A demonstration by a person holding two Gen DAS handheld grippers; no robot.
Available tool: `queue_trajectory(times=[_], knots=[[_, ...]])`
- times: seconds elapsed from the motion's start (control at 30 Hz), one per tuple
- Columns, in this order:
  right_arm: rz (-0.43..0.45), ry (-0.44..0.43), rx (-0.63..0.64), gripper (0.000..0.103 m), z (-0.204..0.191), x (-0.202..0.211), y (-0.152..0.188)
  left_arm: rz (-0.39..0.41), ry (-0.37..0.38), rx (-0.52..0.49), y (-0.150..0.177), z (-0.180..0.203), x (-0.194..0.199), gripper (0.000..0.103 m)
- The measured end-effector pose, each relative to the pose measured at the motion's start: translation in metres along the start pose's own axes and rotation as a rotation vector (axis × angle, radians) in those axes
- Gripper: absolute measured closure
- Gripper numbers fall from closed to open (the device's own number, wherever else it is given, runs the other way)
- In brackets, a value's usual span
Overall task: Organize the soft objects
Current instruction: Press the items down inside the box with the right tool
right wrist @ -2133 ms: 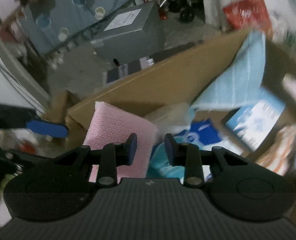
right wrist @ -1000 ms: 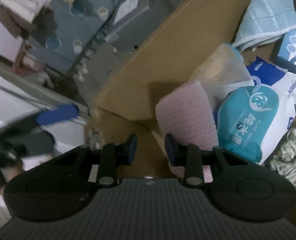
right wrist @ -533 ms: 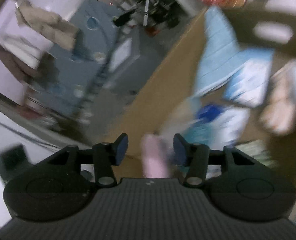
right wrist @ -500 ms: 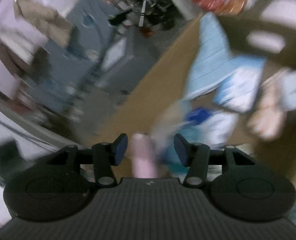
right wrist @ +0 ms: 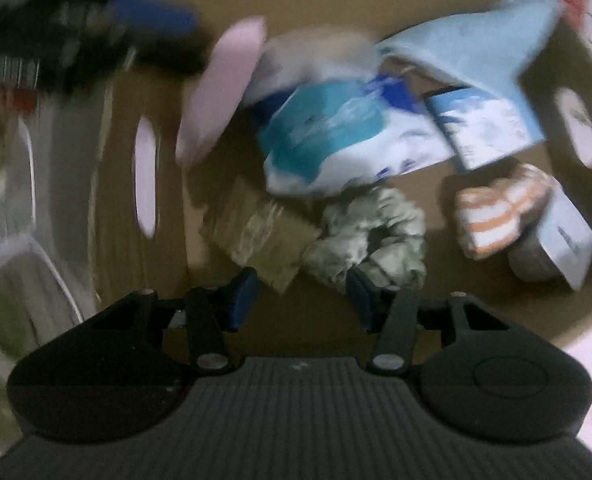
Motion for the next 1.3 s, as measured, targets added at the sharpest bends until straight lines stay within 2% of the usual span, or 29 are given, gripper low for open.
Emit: queue_trajectory(times=[0.1,0.17,0.23,0.33,0.4,0.57,0.63,0.77,0.83,1.0,1.03,1.13,1.27,1.3], knots=[[-0.055,0.030,0.081,0.055,-0.002,-0.016,-0.007,0.000,-0.003,0.014,0.000,-0.005,-0.001,0.061],[-0.095,0.044,0.085,0.055,0.006,-0.030,-0.010,0.000,0.003,0.028,0.001,-0.007,-0.001,0.061],[-0.112,0.007,0.060,0.055,0.013,-0.035,-0.014,-0.001,0.009,0.038,0.002,-0.010,-0.001,0.061],[-0.095,0.018,0.017,0.055,0.032,-0.037,-0.021,0.002,0.016,0.036,0.003,-0.011,0.000,0.061],[-0.116,0.081,-0.029,0.057,0.055,-0.046,-0.021,0.005,0.019,0.035,0.002,-0.012,-0.001,0.061],[-0.116,0.144,-0.147,0.061,0.093,-0.060,-0.021,0.004,0.024,0.026,0.002,-0.011,-0.002,0.061],[-0.106,0.144,-0.209,0.064,0.105,-0.063,-0.023,0.005,0.025,0.027,0.002,-0.010,-0.001,0.061],[-0.090,0.149,-0.269,0.066,0.112,-0.060,-0.022,0.004,0.027,0.028,0.002,-0.010,-0.001,0.060],[-0.082,0.136,-0.271,0.062,0.104,-0.049,-0.017,0.004,0.030,0.030,0.002,-0.010,-0.001,0.060],[0.009,0.025,-0.265,0.041,0.085,-0.003,-0.022,0.012,0.037,0.040,0.001,-0.011,0.000,0.059],[0.032,-0.010,-0.266,0.041,0.078,0.006,-0.024,0.014,0.040,0.044,0.000,-0.011,0.000,0.059],[0.091,-0.203,-0.237,0.040,0.046,0.032,-0.031,0.022,0.045,0.053,0.000,-0.012,0.002,0.058],[0.127,-0.417,-0.163,0.042,-0.008,0.045,-0.040,0.027,0.051,0.072,-0.001,-0.014,0.005,0.058],[0.130,-0.476,-0.173,0.050,-0.017,0.044,-0.044,0.028,0.057,0.078,-0.001,-0.015,0.005,0.058]])
Point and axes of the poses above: each gripper's, at about its wrist camera, not at the fingertips, and x roughly against the way its jaws point, z to its right, y to its underside, the point moved 9 cm from there along -x, roughly the way its jaws point, and after that the axes turned 13 degrees about y, right-handed, at the moved point
